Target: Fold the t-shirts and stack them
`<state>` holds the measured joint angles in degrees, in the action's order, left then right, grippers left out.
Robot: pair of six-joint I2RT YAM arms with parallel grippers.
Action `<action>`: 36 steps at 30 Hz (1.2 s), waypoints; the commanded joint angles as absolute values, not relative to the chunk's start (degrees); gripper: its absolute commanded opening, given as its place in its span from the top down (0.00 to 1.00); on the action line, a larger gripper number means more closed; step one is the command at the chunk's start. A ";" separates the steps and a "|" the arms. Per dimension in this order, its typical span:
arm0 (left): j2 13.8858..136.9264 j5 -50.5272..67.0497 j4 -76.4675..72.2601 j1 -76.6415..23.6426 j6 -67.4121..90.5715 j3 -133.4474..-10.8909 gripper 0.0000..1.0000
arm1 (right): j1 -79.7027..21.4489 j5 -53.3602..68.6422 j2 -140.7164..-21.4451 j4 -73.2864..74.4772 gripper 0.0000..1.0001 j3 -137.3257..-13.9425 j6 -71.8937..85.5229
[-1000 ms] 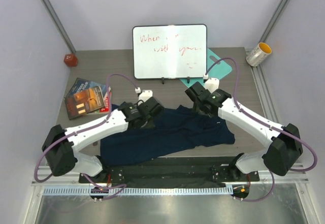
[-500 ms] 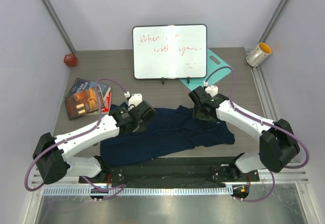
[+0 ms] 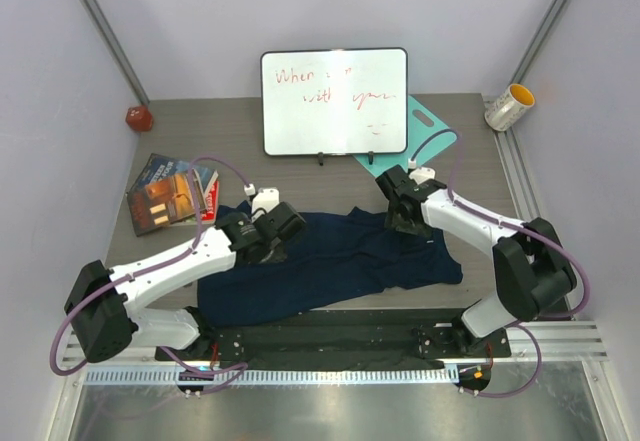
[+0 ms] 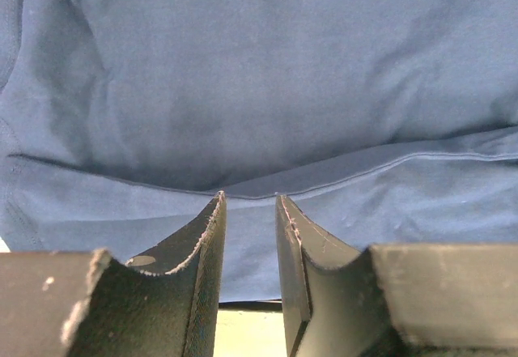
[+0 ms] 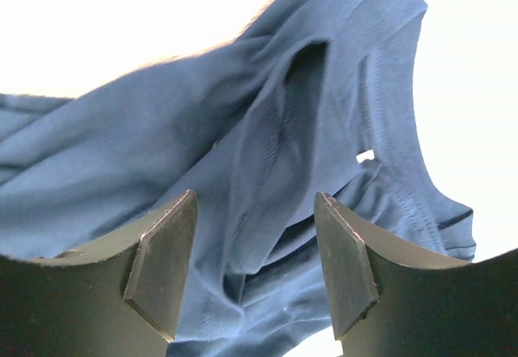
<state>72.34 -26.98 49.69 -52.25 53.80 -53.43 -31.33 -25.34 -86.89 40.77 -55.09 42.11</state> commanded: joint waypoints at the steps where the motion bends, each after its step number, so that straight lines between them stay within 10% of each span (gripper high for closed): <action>1: 71.89 -29.00 49.92 -51.94 54.84 -52.91 0.68 | -29.36 -28.03 -86.84 39.90 0.35 -56.95 41.75; 15: 72.95 -28.74 49.92 -51.94 54.67 -53.09 0.69 | -24.08 -27.69 -91.67 37.71 0.41 -59.15 38.41; 22: 73.30 -29.62 50.10 -51.86 54.93 -52.82 0.68 | -23.73 -28.56 -92.99 36.39 0.99 -59.06 38.58; 36: 73.04 -30.15 55.72 -40.08 57.83 -51.50 0.58 | -23.55 -35.06 -84.12 42.80 0.99 -66.78 37.88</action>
<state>73.78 -28.77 53.87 -42.24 56.16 -52.07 -23.88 -29.39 -89.91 40.88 -60.88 38.70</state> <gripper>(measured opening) 0.375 0.031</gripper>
